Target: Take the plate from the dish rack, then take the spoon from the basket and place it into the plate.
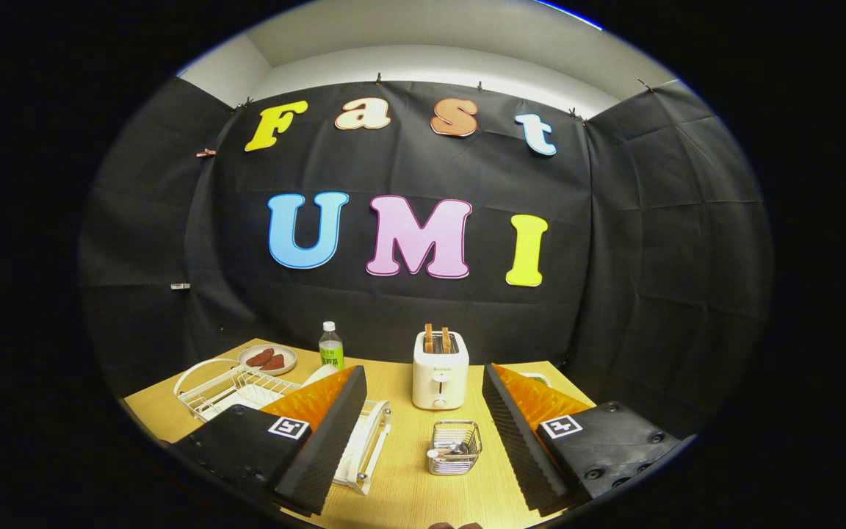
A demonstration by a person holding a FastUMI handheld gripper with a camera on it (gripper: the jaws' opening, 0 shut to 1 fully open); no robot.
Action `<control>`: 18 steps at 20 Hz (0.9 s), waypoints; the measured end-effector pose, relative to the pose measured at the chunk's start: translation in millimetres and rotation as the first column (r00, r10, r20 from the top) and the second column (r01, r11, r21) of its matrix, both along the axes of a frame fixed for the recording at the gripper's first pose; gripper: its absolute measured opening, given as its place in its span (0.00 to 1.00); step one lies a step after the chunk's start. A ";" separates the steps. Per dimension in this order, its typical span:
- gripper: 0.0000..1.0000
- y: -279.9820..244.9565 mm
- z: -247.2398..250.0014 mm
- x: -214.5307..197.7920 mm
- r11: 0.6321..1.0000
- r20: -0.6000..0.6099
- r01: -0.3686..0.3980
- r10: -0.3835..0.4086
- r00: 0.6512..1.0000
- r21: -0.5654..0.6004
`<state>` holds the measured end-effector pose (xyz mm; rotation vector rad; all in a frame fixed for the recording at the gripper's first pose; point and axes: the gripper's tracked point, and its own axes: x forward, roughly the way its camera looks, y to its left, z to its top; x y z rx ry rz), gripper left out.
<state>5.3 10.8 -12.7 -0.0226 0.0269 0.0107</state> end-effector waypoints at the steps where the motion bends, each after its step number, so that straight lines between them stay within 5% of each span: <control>1: 0.98 1.8 -1.0 0.4 1.000 -0.005 0.000 0.000 1.000 0.004; 10: 0.98 31.7 11.8 30.2 0.998 -0.020 -0.066 0.066 0.998 -0.018; 18: 0.98 97.0 -23.6 88.8 0.985 -0.204 -0.172 0.173 0.964 0.023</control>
